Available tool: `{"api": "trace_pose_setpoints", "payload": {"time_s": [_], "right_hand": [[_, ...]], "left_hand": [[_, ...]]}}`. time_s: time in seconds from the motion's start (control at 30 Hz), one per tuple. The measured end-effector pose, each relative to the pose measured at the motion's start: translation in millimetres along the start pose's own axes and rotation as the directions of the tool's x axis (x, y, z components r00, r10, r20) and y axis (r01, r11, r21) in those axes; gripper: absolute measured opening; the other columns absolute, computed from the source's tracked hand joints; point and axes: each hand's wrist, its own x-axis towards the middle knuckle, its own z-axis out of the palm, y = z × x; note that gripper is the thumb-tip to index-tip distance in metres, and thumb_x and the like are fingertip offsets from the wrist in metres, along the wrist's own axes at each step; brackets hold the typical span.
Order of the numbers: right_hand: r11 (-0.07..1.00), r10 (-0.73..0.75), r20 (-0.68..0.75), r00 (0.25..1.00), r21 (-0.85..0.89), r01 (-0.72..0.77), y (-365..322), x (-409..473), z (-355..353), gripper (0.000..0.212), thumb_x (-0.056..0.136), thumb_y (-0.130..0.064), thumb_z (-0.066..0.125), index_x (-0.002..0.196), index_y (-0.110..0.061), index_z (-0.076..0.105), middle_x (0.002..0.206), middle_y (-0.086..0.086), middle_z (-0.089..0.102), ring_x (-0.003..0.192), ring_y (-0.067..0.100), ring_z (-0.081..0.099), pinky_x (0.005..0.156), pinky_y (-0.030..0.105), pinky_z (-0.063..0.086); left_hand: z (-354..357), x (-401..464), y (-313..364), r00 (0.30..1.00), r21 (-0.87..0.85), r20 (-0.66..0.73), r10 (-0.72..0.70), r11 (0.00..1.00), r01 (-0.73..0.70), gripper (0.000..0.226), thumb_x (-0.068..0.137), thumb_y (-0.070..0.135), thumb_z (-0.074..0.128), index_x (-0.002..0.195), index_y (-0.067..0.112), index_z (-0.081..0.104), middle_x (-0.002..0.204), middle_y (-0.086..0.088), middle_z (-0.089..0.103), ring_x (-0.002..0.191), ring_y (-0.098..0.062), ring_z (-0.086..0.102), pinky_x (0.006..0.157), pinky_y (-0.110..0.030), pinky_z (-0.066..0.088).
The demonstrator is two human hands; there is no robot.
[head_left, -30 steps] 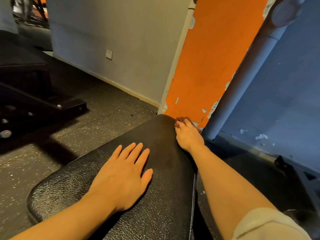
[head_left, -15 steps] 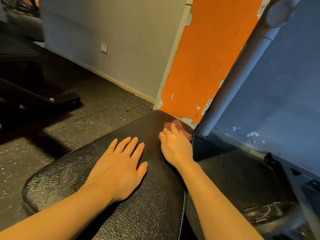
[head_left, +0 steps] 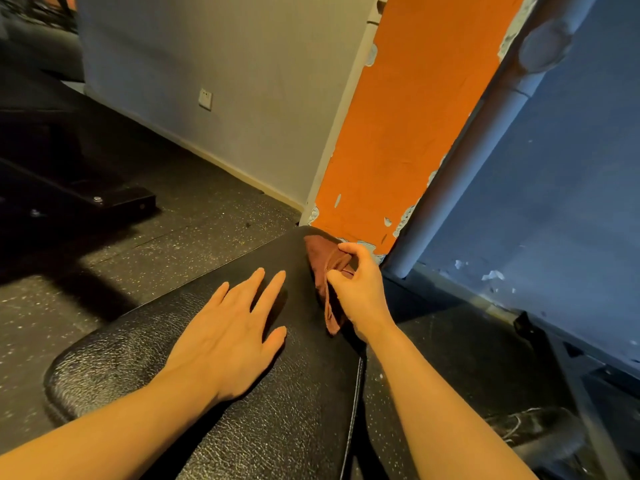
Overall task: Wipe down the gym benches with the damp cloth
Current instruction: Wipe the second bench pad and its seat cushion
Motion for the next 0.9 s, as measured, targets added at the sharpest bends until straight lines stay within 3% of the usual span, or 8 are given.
{"api": "trace_pose_setpoints", "payload": {"time_s": [0.1,0.23,0.4,0.57,0.67,0.77,0.83,0.9], "right_hand": [[0.994,-0.057,0.138,0.989,0.102,0.043,-8.2,-8.0,6.1,0.061,0.083,-0.002,0.065,0.135,-0.025,0.042,0.115,-0.001,0.061,0.106,0.011,0.06,0.097,0.029,0.048],[0.992,-0.112,0.162,0.98,0.075,0.101,-13.9,-21.0,19.4,0.052,0.091,-0.004,0.06,0.139,-0.02,0.047,0.094,-0.005,0.074,0.092,-0.005,0.065,0.082,0.004,0.043],[0.993,-0.122,-0.063,0.991,-0.009,0.121,-10.3,-20.1,11.7,0.033,0.09,-0.004,0.059,0.121,-0.016,0.061,0.079,-0.006,0.073,0.082,-0.001,0.067,0.087,0.03,0.054],[0.963,-0.171,0.176,0.969,-0.179,0.202,-8.9,-19.2,-4.1,0.02,0.078,-0.01,0.075,0.097,-0.017,0.075,0.085,-0.011,0.069,0.079,0.0,0.064,0.08,0.024,0.053],[0.98,-0.033,-0.145,0.989,-0.2,0.004,1.4,-9.8,-13.6,0.019,0.085,-0.003,0.062,0.089,-0.015,0.076,0.082,-0.006,0.069,0.076,0.004,0.063,0.076,0.031,0.054],[0.913,0.078,-0.294,0.953,-0.362,-0.187,9.4,-5.1,-20.7,0.024,0.093,-0.01,0.054,0.112,-0.012,0.068,0.113,0.003,0.064,0.098,0.02,0.062,0.077,0.028,0.045],[0.884,-0.069,-0.281,0.957,-0.463,-0.072,11.6,-10.6,-17.2,0.03,0.091,-0.01,0.055,0.12,-0.013,0.062,0.124,0.004,0.055,0.106,0.021,0.057,0.077,0.027,0.042],[0.865,-0.284,-0.235,0.93,-0.481,0.143,6.9,-18.3,-10.3,0.027,0.085,-0.012,0.061,0.112,-0.013,0.065,0.116,0.002,0.057,0.105,0.018,0.054,0.078,0.028,0.044]], "left_hand": [[-2.6,-2.2,3.6,0.999,-0.071,-0.03,-0.028,0.997,0.026,0.078,0.095,0.061,0.027,0.141,0.042,-0.033,0.161,-0.008,-0.01,0.146,-0.024,0.018,0.119,-0.033,0.01],[1.7,-2.4,0.5,0.997,-0.095,-0.082,-0.01,0.995,0.003,0.075,0.095,0.057,0.036,0.152,0.038,-0.008,0.161,-0.007,0.002,0.145,-0.024,0.019,0.12,-0.035,0.013],[-0.6,-1.4,1.3,0.995,-0.089,-0.1,-0.01,0.996,0.001,0.072,0.095,0.055,0.035,0.153,0.018,0.011,0.159,0.001,0.009,0.145,-0.012,0.015,0.12,-0.03,0.007],[-0.1,-2.2,1.3,0.992,-0.169,-0.088,-0.085,0.983,0.069,0.082,0.093,0.059,0.036,0.154,0.013,0.006,0.16,-0.002,0.004,0.146,-0.015,0.015,0.119,-0.028,0.014],[-0.3,-2.1,1.2,0.99,-0.187,-0.083,-0.11,0.978,0.093,0.085,0.092,0.062,0.035,0.153,0.009,0.008,0.159,-0.002,0.004,0.145,-0.017,0.02,0.118,-0.027,0.021],[0.1,-1.8,0.0,0.99,-0.191,-0.102,-0.097,0.979,0.077,0.083,0.092,0.064,0.033,0.151,0.01,0.013,0.157,-0.001,0.009,0.142,-0.016,0.024,0.116,-0.027,0.024],[1.3,-2.1,-0.2,0.99,-0.178,-0.099,-0.1,0.981,0.081,0.084,0.091,0.065,0.031,0.151,0.01,0.011,0.159,-0.003,0.007,0.143,-0.017,0.022,0.117,-0.028,0.022],[0.8,-2.5,0.3,0.99,-0.178,-0.097,-0.103,0.98,0.085,0.085,0.092,0.065,0.031,0.153,0.011,0.008,0.16,-0.005,0.002,0.145,-0.017,0.017,0.116,-0.027,0.02]]}}
